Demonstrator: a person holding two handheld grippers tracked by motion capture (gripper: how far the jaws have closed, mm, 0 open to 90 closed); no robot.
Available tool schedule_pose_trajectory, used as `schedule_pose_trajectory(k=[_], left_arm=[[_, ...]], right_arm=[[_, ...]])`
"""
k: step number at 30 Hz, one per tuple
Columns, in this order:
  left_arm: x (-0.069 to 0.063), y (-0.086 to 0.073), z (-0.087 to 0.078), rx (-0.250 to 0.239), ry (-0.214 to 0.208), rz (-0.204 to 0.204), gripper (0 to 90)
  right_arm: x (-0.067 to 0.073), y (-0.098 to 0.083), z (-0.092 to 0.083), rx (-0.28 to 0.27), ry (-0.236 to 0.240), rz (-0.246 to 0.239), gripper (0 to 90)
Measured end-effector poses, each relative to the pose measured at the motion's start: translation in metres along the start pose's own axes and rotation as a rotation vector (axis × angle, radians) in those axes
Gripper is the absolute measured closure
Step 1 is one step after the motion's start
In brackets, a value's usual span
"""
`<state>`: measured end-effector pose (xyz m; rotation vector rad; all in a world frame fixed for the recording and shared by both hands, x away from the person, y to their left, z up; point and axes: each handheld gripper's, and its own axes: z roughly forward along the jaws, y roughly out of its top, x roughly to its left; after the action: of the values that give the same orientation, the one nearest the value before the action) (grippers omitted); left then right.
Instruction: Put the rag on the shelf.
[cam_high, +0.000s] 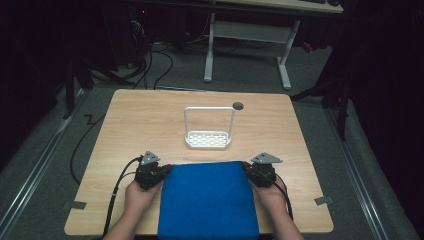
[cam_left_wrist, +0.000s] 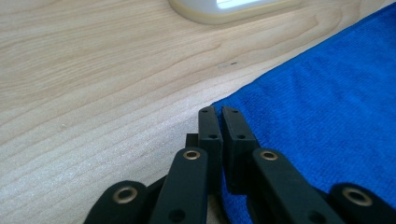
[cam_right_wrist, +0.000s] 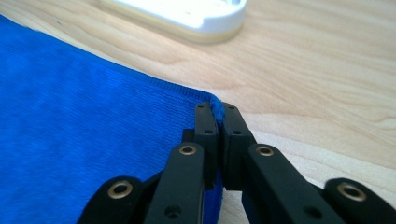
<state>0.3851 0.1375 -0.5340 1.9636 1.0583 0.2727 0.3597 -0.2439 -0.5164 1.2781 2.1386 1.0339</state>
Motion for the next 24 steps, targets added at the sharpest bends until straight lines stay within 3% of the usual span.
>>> schedule_pose_trajectory(k=[6,11,13,15,24], left_arm=[[-0.008,0.004,-0.019,-0.096,-0.01,0.007,87.5],[-0.019,0.008,-0.043,-0.182,0.0,0.036,87.5],[-0.021,0.009,-0.047,-0.198,0.001,0.038,87.5],[-0.024,0.013,-0.057,-0.247,0.002,0.038,87.5],[-0.032,0.021,-0.076,-0.334,0.008,0.062,87.5]], right_arm=[[0.004,-0.004,-0.013,-0.063,0.014,-0.002,88.1],[0.003,0.0,-0.031,-0.167,0.021,0.019,88.1],[0.003,0.001,-0.034,-0.181,0.023,0.019,88.1],[0.004,0.004,-0.041,-0.218,0.021,0.016,88.0],[0.008,0.012,-0.059,-0.303,0.016,0.016,88.1]])
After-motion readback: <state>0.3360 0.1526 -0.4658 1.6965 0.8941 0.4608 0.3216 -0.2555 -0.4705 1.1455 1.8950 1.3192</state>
